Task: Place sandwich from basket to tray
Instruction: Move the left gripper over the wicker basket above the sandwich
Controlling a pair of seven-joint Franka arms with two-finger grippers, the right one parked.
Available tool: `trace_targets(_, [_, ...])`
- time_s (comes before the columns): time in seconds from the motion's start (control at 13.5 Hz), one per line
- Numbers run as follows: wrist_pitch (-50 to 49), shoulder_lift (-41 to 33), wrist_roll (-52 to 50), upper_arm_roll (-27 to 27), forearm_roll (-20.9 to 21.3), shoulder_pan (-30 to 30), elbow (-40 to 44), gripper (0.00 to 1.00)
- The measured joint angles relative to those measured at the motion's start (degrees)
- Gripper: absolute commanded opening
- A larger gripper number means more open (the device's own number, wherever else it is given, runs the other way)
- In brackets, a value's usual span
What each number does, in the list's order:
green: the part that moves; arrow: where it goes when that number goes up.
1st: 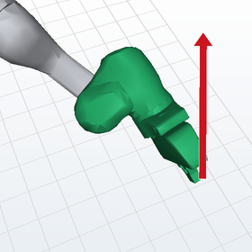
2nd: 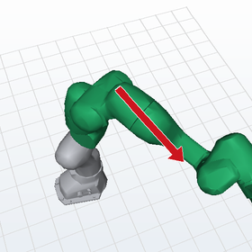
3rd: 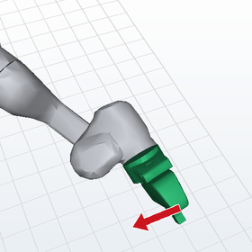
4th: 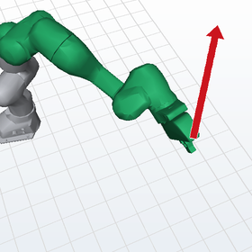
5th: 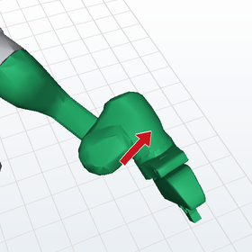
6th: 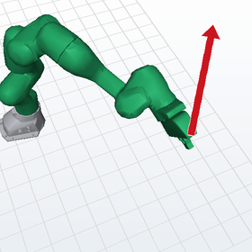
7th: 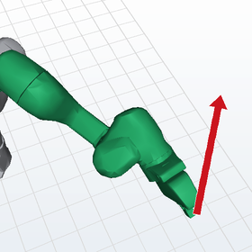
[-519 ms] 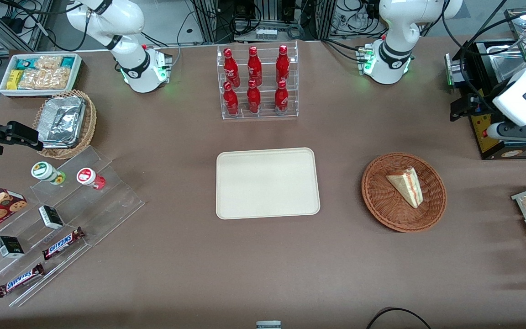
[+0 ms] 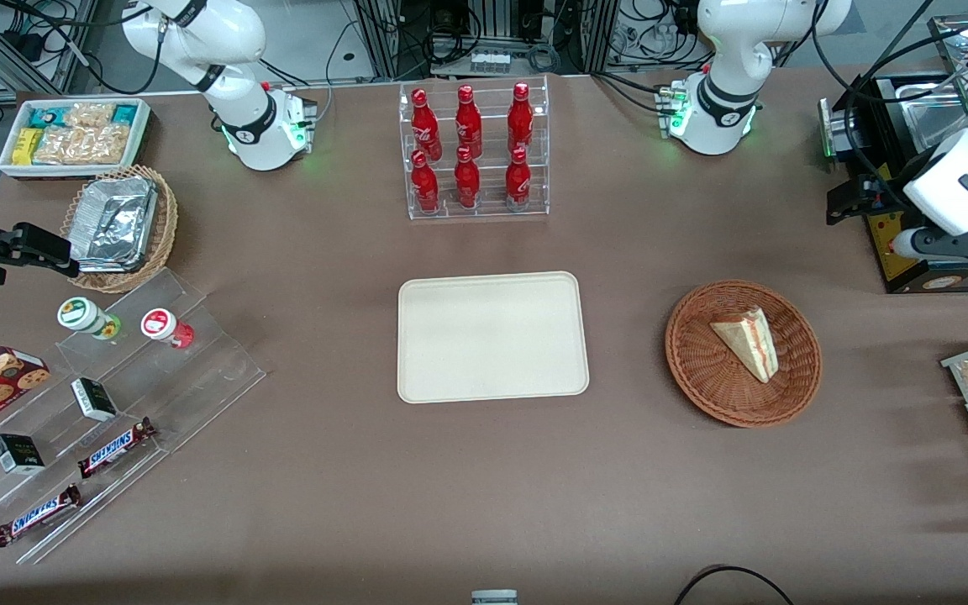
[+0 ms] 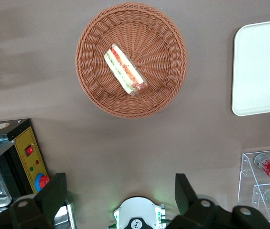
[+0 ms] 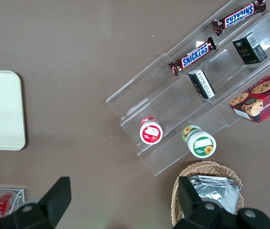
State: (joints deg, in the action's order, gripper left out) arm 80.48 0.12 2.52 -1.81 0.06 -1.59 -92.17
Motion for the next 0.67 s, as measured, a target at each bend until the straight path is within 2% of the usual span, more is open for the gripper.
trace_targets(0.67, [12.5, 2.7, 0.0, 0.0, 0.0, 0.0, -10.7, 1.0])
